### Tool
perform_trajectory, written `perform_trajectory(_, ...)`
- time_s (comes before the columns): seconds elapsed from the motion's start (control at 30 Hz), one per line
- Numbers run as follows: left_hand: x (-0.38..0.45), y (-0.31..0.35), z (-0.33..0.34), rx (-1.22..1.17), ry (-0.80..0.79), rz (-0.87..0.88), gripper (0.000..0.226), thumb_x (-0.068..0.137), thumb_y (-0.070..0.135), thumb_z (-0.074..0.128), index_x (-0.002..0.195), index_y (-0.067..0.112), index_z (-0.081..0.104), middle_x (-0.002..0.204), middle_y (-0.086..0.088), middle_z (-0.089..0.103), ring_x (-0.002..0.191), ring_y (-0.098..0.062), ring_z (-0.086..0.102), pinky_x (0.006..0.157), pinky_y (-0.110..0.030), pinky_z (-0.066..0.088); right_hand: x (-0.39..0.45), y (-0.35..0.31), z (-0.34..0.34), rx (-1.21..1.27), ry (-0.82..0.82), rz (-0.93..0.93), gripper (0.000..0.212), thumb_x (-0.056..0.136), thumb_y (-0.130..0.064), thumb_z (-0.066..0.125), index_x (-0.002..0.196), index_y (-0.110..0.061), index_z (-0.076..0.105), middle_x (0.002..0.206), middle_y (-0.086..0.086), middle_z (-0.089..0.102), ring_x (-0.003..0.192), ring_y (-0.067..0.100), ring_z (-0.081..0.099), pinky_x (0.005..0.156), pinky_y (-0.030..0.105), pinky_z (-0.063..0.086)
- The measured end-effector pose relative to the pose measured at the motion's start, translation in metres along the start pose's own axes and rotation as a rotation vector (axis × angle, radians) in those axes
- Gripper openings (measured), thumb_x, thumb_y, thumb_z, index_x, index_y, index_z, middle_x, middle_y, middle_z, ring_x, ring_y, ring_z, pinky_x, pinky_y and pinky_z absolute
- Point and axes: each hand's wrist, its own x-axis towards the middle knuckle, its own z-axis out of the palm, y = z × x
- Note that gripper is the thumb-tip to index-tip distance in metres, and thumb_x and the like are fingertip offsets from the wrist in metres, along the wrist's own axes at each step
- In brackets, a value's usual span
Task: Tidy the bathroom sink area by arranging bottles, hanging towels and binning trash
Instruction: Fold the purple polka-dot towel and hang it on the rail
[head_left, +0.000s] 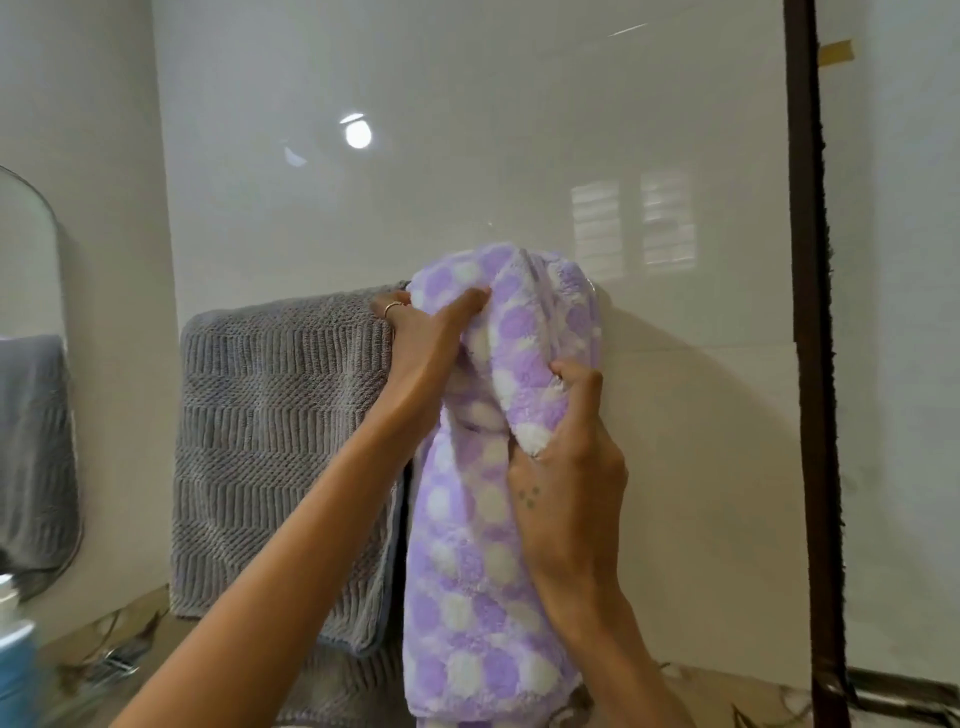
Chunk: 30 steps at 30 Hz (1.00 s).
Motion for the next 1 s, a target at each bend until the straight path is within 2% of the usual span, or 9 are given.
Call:
perform_trajectory(0.2,-0.009,-0.016,0.000,-0.143,0.023,0.050,0.058,0.064,0.029,0.067,0.110,0.018,0.034,0.093,0.004,0.056,0.083,-0.011,0.060,0.083,-0.034,0.050,-0.001,0.010,-0.008,-0.009,-0.103,0.036,0.049,0.080,-0.023,0.070,0.121,-0.019,0.044,0.114,0.001,0.063,0.095,0.025,0.061,0.065,0.023,0.036)
perform_trajectory(0.3,-0.019,-0.026,0.007,-0.345,0.050,0.027,0.046,0.079,0.012,0.066,0.113,0.016,0.035,0.097,-0.006,0.059,0.082,-0.018,0.061,0.077,-0.037,0.051,0.017,0.014,-0.023,0.010,-0.159,0.129,0.046,0.079,-0.054,0.062,0.114,-0.029,0.044,0.104,-0.010,0.053,0.097,0.016,0.053,0.070,0.022,0.035)
perform_trajectory(0.43,-0.036,-0.041,0.016,-0.572,0.093,-0.004,0.044,0.085,0.008,0.058,0.125,0.007,0.038,0.103,-0.010,0.061,0.085,-0.021,0.062,0.077,-0.037,0.053,0.075,0.010,-0.031,-0.101,-0.102,0.178,0.066,0.075,-0.067,0.053,0.117,-0.017,0.046,0.117,0.006,0.048,0.112,0.028,0.046,0.092,0.039,0.038)
perform_trajectory(0.57,-0.042,-0.055,0.016,-0.668,-0.009,0.028,0.067,0.079,0.016,0.056,0.126,-0.018,0.023,0.075,-0.004,0.045,0.059,-0.011,0.053,0.057,-0.027,0.047,0.137,0.013,-0.014,0.060,-0.435,0.524,0.094,0.071,-0.067,0.061,0.138,-0.009,0.029,0.138,0.013,0.043,0.123,0.030,0.048,0.103,0.039,0.040)
perform_trajectory(0.67,-0.034,-0.056,0.002,-0.597,-0.120,-0.051,0.078,0.074,0.026,0.060,0.132,-0.014,0.025,0.089,-0.021,0.053,0.072,-0.022,0.060,0.066,-0.037,0.051,0.144,0.018,-0.004,0.299,-0.621,0.698,0.097,0.064,-0.064,0.071,0.139,-0.011,0.038,0.136,0.010,0.050,0.116,0.026,0.056,0.100,0.041,0.046)
perform_trajectory(0.73,-0.029,-0.051,-0.008,-0.492,-0.163,-0.087,0.077,0.070,0.030,0.063,0.136,0.002,0.033,0.116,-0.026,0.054,0.089,-0.027,0.063,0.075,-0.041,0.053,0.142,0.020,-0.004,0.314,-0.594,0.690,0.093,0.058,-0.062,0.076,0.130,-0.010,0.051,0.125,0.010,0.061,0.106,0.026,0.063,0.095,0.040,0.050)
perform_trajectory(0.77,-0.027,-0.048,-0.013,-0.427,-0.162,-0.069,0.072,0.072,0.029,0.063,0.134,0.006,0.036,0.118,-0.021,0.055,0.087,-0.023,0.065,0.071,-0.038,0.054,0.141,0.018,-0.004,0.318,-0.571,0.676,0.090,0.056,-0.061,0.077,0.127,-0.010,0.055,0.121,0.009,0.064,0.102,0.026,0.065,0.093,0.040,0.052)
perform_trajectory(0.9,-0.026,-0.030,-0.027,-0.150,-0.134,0.000,0.051,0.076,0.031,0.064,0.119,0.017,0.039,0.099,0.002,0.059,0.076,-0.006,0.066,0.066,-0.026,0.052,0.131,0.002,0.000,0.216,-0.417,0.485,0.057,0.062,-0.052,0.076,0.099,-0.009,0.067,0.100,0.010,0.070,0.091,0.027,0.066,0.084,0.039,0.053)
perform_trajectory(1.0,-0.018,-0.020,-0.044,0.396,0.050,0.245,0.034,0.077,0.049,0.053,0.098,0.023,0.051,0.085,0.006,0.062,0.078,-0.016,0.059,0.066,-0.031,0.042,0.113,-0.008,0.009,0.007,-0.294,0.255,0.035,0.075,-0.039,0.066,0.093,-0.010,0.064,0.100,0.014,0.068,0.096,0.032,0.061,0.072,0.031,0.043)
